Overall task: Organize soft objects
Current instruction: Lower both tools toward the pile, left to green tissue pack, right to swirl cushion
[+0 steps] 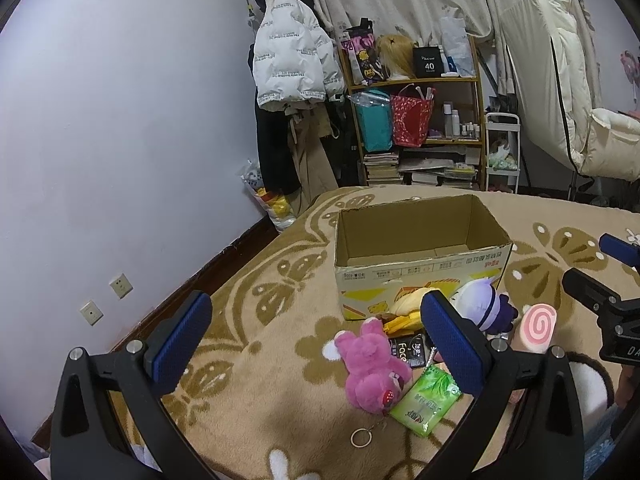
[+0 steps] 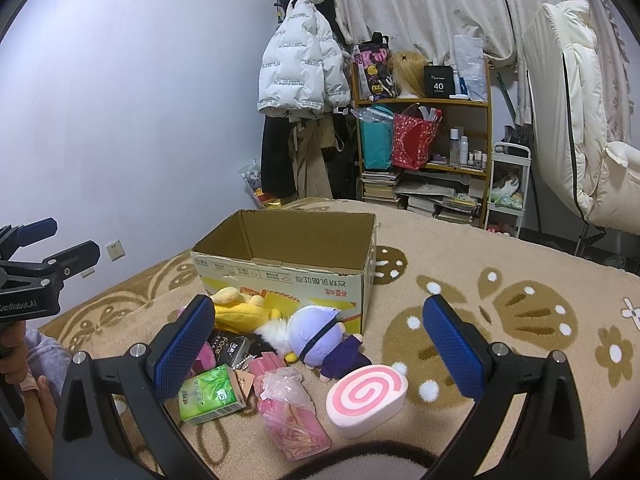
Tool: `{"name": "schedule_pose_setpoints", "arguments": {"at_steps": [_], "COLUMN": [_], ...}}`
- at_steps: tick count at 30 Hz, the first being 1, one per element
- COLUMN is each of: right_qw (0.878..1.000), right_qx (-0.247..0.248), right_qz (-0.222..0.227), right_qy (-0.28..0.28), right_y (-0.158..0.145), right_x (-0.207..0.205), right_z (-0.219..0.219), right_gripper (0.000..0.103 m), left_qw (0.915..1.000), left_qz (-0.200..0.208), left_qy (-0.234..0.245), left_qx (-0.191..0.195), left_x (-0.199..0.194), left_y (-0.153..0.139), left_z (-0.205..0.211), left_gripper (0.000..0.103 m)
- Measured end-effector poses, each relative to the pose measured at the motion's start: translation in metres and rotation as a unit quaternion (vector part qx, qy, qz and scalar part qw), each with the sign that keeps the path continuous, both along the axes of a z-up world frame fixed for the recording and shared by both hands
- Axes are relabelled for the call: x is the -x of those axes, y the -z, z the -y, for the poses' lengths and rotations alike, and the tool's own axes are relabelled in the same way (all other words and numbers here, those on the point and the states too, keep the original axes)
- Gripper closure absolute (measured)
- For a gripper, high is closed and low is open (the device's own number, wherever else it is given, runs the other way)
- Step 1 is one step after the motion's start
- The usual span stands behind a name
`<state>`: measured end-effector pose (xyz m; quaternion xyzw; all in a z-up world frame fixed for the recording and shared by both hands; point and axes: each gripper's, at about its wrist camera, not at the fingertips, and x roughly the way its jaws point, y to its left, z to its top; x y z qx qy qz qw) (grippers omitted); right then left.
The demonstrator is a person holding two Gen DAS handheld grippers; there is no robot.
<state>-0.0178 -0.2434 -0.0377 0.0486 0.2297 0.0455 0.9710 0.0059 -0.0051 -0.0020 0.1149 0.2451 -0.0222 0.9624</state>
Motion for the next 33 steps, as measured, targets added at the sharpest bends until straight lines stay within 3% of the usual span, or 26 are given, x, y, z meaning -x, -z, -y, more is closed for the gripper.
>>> {"name": "schedule_pose_setpoints", "arguments": {"at_steps": [5,12,20,33], "right_qw": [1.000,0.998,0.994,0.977], "right_qx": [-0.001,-0.008,-0.068,-0.106], "right_qz": [-0.004,-0.051,-0.084,-0.177], "right_qy": [0.002,0.024,0.033,0.056], "right_y": [0.001,0.019,0.038,0.067], "right_x": [-0.001,-0.014,-0.029,-0.061], "right_z": [0.000,-0.004,0.020,0.043], "right_gripper": [0.000,0.000,0.000,0.000], "left_qw": [0.9996,0.9971,0.9947,0.9779], "left_qz": [-0.026,-0.073,-0.092,-0.192], "left_qy": [0.008,0.017,0.045,0.083], "left_qx": [0.003,0.017,-0.011,-0.004], "left_x": [-0.007,-0.026,-0.051,-0.077], "left_y": [0.004,0.014,0.020,0.055], "left_z": [0.002,0.008,0.036,0.055], "left_gripper": [0.000,0.000,0.000,0.000]}}
